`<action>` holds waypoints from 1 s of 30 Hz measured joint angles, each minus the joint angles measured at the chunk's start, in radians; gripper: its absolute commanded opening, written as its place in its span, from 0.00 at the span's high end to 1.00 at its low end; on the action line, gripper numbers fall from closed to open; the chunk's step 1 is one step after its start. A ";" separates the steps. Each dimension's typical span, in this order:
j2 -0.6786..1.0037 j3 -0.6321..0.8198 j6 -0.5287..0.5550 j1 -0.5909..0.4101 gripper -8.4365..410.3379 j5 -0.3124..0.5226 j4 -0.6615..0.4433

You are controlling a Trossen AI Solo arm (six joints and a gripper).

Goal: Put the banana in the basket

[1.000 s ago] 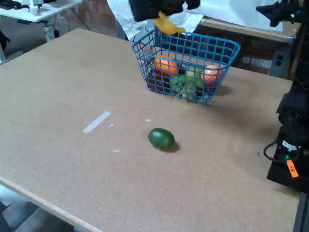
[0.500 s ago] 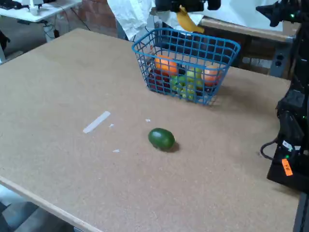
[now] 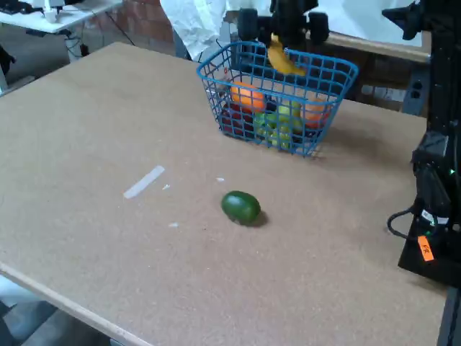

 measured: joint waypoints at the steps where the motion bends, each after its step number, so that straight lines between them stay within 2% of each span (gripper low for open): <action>1: 0.010 0.000 0.004 0.000 0.84 -0.006 -0.002; 8: 0.046 0.000 0.033 -0.001 0.66 -0.024 -0.007; 18: 0.046 0.000 0.077 -0.011 0.47 -0.024 0.003; 25: 0.045 0.000 0.102 -0.013 0.30 -0.028 0.014; 30: 0.045 0.000 0.105 -0.013 0.28 -0.028 0.019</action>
